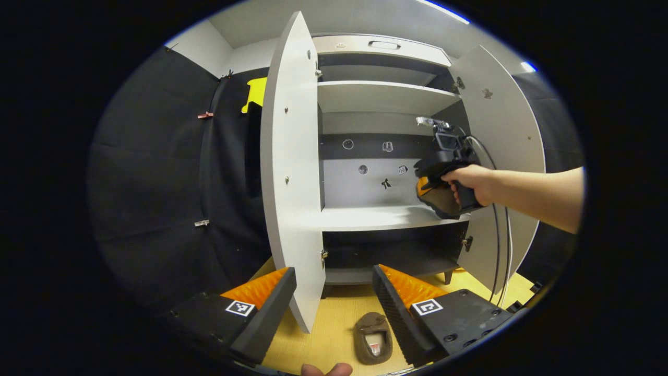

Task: Grab one shoe with the right hand and put it into the shoe cabinet, grab the other shoe with the left hand and put it into the shoe cabinet; then close the right door with the right hand and the left door with the left hand.

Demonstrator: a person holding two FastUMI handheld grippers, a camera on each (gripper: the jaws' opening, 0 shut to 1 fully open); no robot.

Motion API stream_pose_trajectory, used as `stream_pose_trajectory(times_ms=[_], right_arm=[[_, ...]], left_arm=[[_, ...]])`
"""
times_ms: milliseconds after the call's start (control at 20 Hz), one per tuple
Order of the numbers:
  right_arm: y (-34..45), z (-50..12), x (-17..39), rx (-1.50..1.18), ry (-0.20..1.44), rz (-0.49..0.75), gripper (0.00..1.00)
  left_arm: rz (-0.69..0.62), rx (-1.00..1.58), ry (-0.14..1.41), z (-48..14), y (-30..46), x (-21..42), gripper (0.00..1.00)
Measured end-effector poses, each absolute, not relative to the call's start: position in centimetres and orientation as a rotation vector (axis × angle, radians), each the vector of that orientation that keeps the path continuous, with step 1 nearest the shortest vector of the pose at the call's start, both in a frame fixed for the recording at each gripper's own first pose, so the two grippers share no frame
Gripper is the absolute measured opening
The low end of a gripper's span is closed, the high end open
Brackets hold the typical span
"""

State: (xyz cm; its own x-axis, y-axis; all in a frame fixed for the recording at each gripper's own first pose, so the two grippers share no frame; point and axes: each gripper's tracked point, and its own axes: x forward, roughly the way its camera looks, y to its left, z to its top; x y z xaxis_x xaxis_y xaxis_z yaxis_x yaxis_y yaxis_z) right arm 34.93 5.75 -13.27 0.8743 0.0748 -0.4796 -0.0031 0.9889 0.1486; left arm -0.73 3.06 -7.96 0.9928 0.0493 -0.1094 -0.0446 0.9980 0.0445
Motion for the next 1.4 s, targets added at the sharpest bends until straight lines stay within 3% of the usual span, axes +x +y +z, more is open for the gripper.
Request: stream_pose_trajectory(times_ms=[500, 550, 800, 950, 1100, 1150, 1200, 1400], right_arm=[[5.9, -17.1, 41.0, 0.183, 0.556, 0.002, 0.08], [6.1, -17.4, 41.1, 0.190, 0.565, 0.006, 0.05], [7.1, -17.3, 40.1, 0.183, 0.582, 0.055, 0.21], [8.1, -16.1, 38.7, 0.203, 0.581, 0.093, 0.68], [8.4, -15.3, 37.2, 0.181, 0.570, 0.113, 0.81], [8.5, -14.9, 36.4, 0.189, 0.571, 0.118, 0.96], [8.4, -14.4, 35.8, 0.203, 0.565, 0.121, 1.00], [7.5, -12.2, 33.1, 0.222, 0.515, 0.118, 0.99]], left_arm=[[0.104, 0.057, 0.151, -8.8, 4.6, -0.3, 0.94], [0.105, 0.053, 0.153, -8.9, 4.6, -0.3, 0.94], [0.095, 0.055, 0.146, -8.6, 4.2, -0.1, 0.94], [0.086, 0.044, 0.146, -8.6, 3.8, -0.3, 0.94], [0.081, 0.030, 0.147, -8.5, 3.7, -0.6, 0.94], [0.079, 0.024, 0.147, -8.5, 3.6, -0.7, 0.94], [0.077, 0.018, 0.147, -8.4, 3.5, -0.8, 0.94], [0.072, -0.008, 0.145, -8.3, 3.5, -1.2, 0.94]])
